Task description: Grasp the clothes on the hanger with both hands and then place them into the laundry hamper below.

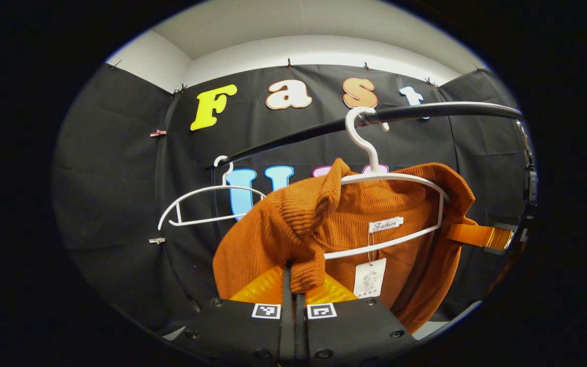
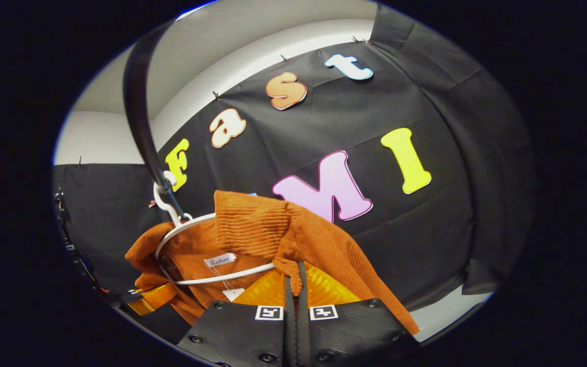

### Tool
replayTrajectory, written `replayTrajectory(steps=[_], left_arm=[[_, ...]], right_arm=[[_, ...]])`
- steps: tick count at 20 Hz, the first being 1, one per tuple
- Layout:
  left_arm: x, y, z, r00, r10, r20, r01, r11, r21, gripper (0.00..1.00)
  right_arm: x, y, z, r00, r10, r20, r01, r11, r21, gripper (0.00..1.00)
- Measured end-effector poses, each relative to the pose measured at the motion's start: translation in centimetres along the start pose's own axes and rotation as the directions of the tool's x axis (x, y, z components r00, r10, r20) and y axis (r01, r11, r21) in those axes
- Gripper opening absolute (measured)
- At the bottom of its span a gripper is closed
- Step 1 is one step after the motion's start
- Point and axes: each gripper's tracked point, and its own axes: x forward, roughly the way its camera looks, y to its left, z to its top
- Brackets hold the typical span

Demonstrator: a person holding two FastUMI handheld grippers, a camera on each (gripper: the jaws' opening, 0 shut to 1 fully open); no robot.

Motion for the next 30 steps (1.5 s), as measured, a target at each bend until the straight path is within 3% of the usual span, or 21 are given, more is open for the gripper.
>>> replayTrajectory(steps=[1, 5, 8, 13, 16, 20, 21, 22, 25, 30], left_arm=[[0.1, -0.1, 0.0, 1.000, -0.002, -0.002, 0.002, 1.000, -0.001, 0.05], [0.9, 0.3, 0.7, 1.000, 0.004, -0.009, -0.004, 1.000, 0.005, 0.05], [1.4, 0.3, 1.1, 1.000, 0.003, -0.011, -0.003, 1.000, 0.011, 0.05], [2.5, 1.6, 1.7, 1.000, 0.002, -0.020, -0.002, 1.000, -0.002, 0.05], [3.1, 2.3, 1.9, 0.999, -0.001, -0.035, 0.001, 1.000, -0.004, 0.05], [3.6, 2.9, 1.5, 0.999, -0.006, -0.051, 0.007, 1.000, 0.012, 0.05], [3.6, 3.2, 1.2, 0.998, -0.003, -0.058, 0.003, 1.000, 0.009, 0.05], [3.6, 3.6, 0.7, 0.998, -0.001, -0.068, 0.001, 1.000, 0.004, 0.05], [3.1, 5.8, 0.3, 0.996, 0.033, -0.078, -0.032, 0.999, 0.006, 0.05], [1.9, 8.8, -2.7, 0.991, 0.054, -0.124, -0.054, 0.999, 0.001, 0.05]], right_arm=[[0.5, -0.5, 0.4, 1.000, -0.003, 0.006, 0.003, 1.000, 0.017, 0.00], [2.2, -1.3, 3.3, 0.998, 0.020, 0.055, -0.023, 0.998, 0.054, 0.04], [2.6, -1.9, 7.8, 0.986, 0.037, 0.163, -0.050, 0.996, 0.076, 0.04], [4.4, -6.1, 9.4, 0.974, -0.063, 0.217, 0.058, 0.998, 0.030, 0.04], [5.6, -8.6, 6.8, 0.980, -0.118, 0.158, 0.115, 0.993, 0.028, 0.00], [6.2, -9.9, 0.7, 0.989, -0.145, 0.029, 0.142, 0.986, 0.088, 0.08], [5.9, -9.4, -0.9, 0.991, -0.134, 0.006, 0.132, 0.986, 0.097, 0.04], [5.5, -8.6, -2.1, 0.994, -0.108, -0.013, 0.109, 0.988, 0.107, 0.08], [4.0, -6.0, -5.1, 0.998, -0.029, -0.064, 0.038, 0.990, 0.134, 0.04], [1.8, -2.0, -7.8, 0.990, 0.082, -0.114, -0.060, 0.981, 0.182, 0.05]])
